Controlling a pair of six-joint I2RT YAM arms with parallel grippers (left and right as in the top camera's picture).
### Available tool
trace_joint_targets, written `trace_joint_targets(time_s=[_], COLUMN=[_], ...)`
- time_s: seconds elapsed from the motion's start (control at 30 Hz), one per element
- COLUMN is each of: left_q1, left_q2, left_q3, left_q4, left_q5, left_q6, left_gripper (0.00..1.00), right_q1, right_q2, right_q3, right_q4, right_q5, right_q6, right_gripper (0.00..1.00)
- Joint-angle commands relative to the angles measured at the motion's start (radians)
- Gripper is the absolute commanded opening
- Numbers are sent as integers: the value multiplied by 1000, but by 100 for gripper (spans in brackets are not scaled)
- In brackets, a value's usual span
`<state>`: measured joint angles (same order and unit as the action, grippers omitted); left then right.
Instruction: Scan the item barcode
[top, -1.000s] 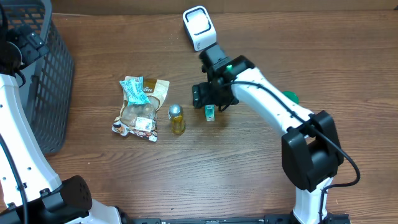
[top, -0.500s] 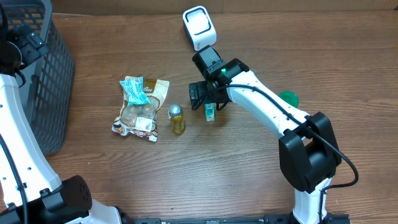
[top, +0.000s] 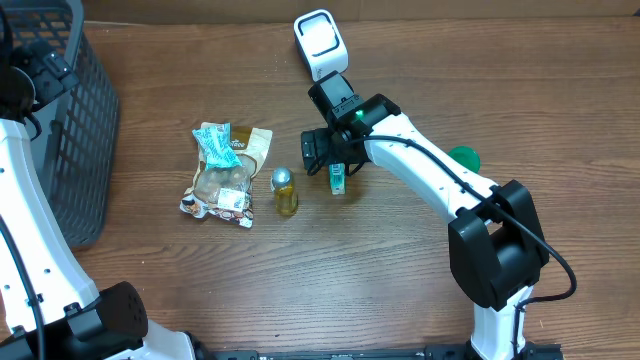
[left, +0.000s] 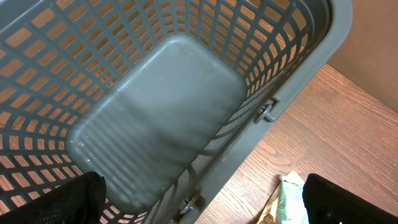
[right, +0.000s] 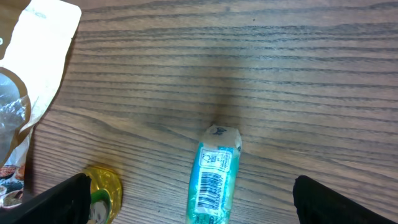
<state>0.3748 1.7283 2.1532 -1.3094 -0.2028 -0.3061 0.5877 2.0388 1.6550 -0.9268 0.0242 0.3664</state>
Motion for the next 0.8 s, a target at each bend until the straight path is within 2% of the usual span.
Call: trace_joint_targets(time_s=[0.0, 0.3, 0.63, 0.77], left_q1=[3, 3, 3, 3], left_q2=[5, 5, 5, 5], left_q3=[9, 9, 9, 9], left_q4=[4, 4, 4, 4], left_q5=[-3, -3, -3, -3], left_q6=[18, 18, 18, 18], left_gripper=[100, 100, 99, 99], right_q1=[-5, -4, -4, -4], right_q2=[-30, -28, -27, -27], right_q3=[10, -60, -230, -276], right_q4=[14, 47, 218, 284], right_q5=[-19, -18, -18, -18], right_q6=[5, 5, 79, 79], right_gripper=[97, 88, 80, 66])
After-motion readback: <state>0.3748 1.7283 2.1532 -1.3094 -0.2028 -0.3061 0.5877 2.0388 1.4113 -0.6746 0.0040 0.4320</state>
